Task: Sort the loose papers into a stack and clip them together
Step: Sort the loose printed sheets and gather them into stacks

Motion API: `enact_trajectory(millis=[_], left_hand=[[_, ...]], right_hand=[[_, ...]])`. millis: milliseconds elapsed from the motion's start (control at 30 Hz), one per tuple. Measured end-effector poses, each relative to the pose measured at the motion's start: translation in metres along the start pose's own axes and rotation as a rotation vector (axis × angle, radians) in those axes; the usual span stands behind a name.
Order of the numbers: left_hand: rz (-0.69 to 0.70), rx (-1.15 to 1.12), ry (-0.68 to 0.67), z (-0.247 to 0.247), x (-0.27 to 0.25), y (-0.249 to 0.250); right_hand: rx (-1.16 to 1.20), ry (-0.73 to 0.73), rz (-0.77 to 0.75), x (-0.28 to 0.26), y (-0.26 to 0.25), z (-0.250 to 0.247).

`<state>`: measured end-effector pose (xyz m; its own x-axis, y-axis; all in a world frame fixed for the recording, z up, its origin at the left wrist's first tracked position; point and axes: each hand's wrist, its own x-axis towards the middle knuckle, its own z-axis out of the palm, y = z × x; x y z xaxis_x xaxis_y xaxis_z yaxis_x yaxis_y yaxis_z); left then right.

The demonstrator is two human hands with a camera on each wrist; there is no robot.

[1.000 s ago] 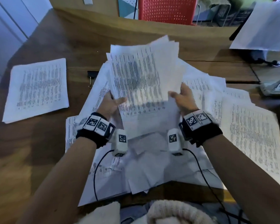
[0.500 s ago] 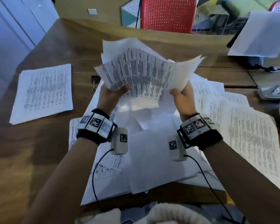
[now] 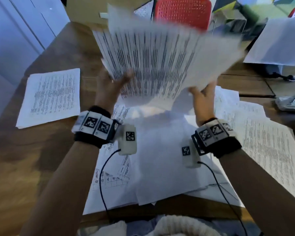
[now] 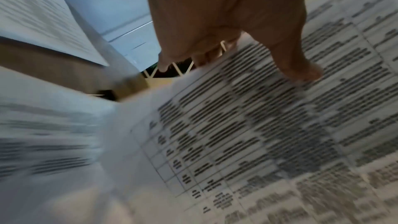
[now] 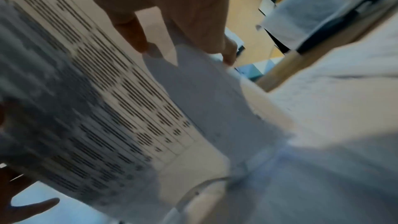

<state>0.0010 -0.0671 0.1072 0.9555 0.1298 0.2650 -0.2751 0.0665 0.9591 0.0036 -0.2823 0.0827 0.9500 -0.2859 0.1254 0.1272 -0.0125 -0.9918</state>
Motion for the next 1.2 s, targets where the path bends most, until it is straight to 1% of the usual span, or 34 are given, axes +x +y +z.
enact_trajectory(millis=[33, 67, 100, 133, 167, 233, 300, 333, 400, 433, 500, 567, 600, 667, 767, 833, 867, 900, 967, 1000, 1067, 1100, 1133, 1167, 1200], left_hand=[[-0.102, 0.029, -0.016, -0.001, -0.005, -0.015], [-0.171, 0.066, -0.028, -0.001, -0.009, -0.030], [-0.211, 0.128, -0.018, -0.001, -0.013, -0.040], [-0.216, 0.187, 0.013, 0.000, -0.015, -0.046], [-0.223, 0.217, 0.056, 0.000, -0.015, -0.046], [-0.213, 0.200, 0.158, 0.001, -0.008, -0.036], [-0.178, 0.182, 0.295, -0.003, 0.006, -0.020], [-0.157, 0.166, 0.364, -0.007, 0.014, -0.017], [-0.150, 0.158, 0.487, -0.013, 0.027, -0.014], [-0.186, 0.165, 0.534, -0.016, 0.031, -0.017], [-0.282, 0.198, 0.568, -0.027, 0.035, -0.031], [-0.381, 0.275, 0.516, -0.034, 0.032, -0.047], [-0.464, 0.333, 0.491, -0.037, 0.028, -0.055], [-0.653, 0.464, 0.427, -0.039, 0.012, -0.073], [-0.819, 0.550, 0.291, -0.039, -0.019, -0.094], [-0.911, 0.554, 0.262, -0.043, -0.034, -0.110], [-0.957, 0.520, 0.256, -0.043, -0.041, -0.115], [-0.993, 0.453, 0.255, -0.044, -0.046, -0.121], [-1.079, 0.286, 0.233, -0.040, -0.058, -0.129], [-1.114, 0.232, 0.194, -0.035, -0.063, -0.129], [-1.082, 0.138, 0.113, -0.024, -0.072, -0.130], [-1.056, 0.081, 0.104, -0.018, -0.077, -0.131], [-1.062, 0.004, 0.119, -0.014, -0.080, -0.133], [-1.054, -0.055, 0.134, -0.010, -0.081, -0.137], [-1.044, -0.064, 0.172, -0.005, -0.082, -0.138]], right_hand=[[-0.093, -0.017, 0.077, -0.003, 0.016, -0.001], [-0.191, -0.049, 0.108, -0.003, 0.030, -0.001], [-0.268, -0.076, 0.105, -0.003, 0.037, -0.001], [-0.306, -0.091, 0.084, 0.000, 0.039, -0.001], [-0.290, -0.095, 0.067, 0.003, 0.035, 0.001], [-0.250, -0.123, 0.010, 0.013, 0.022, 0.002], [-0.355, -0.167, -0.062, 0.024, 0.012, 0.000], [-0.451, -0.213, -0.054, 0.028, 0.011, -0.002], [-0.629, -0.331, 0.038, 0.031, 0.011, -0.010], [-0.666, -0.380, 0.081, 0.031, 0.015, -0.015], [-0.654, -0.390, 0.114, 0.026, 0.024, -0.022], [-0.574, -0.314, 0.183, 0.022, 0.039, -0.028], [-0.545, -0.261, 0.225, 0.021, 0.049, -0.031], [-0.568, -0.180, 0.271, 0.018, 0.063, -0.036], [-0.639, -0.123, 0.283, 0.012, 0.070, -0.038], [-0.654, -0.077, 0.308, 0.011, 0.069, -0.038], [-0.642, -0.056, 0.320, 0.011, 0.070, -0.038], [-0.602, -0.046, 0.363, 0.013, 0.073, -0.037], [-0.524, -0.059, 0.460, 0.014, 0.083, -0.036], [-0.524, -0.086, 0.515, 0.011, 0.088, -0.035], [-0.566, -0.101, 0.627, -0.004, 0.098, -0.030], [-0.551, -0.063, 0.635, -0.013, 0.104, -0.029], [-0.553, -0.030, 0.610, -0.022, 0.107, -0.027], [-0.511, 0.034, 0.587, -0.030, 0.111, -0.025], [-0.453, 0.129, 0.565, -0.037, 0.110, -0.023]])
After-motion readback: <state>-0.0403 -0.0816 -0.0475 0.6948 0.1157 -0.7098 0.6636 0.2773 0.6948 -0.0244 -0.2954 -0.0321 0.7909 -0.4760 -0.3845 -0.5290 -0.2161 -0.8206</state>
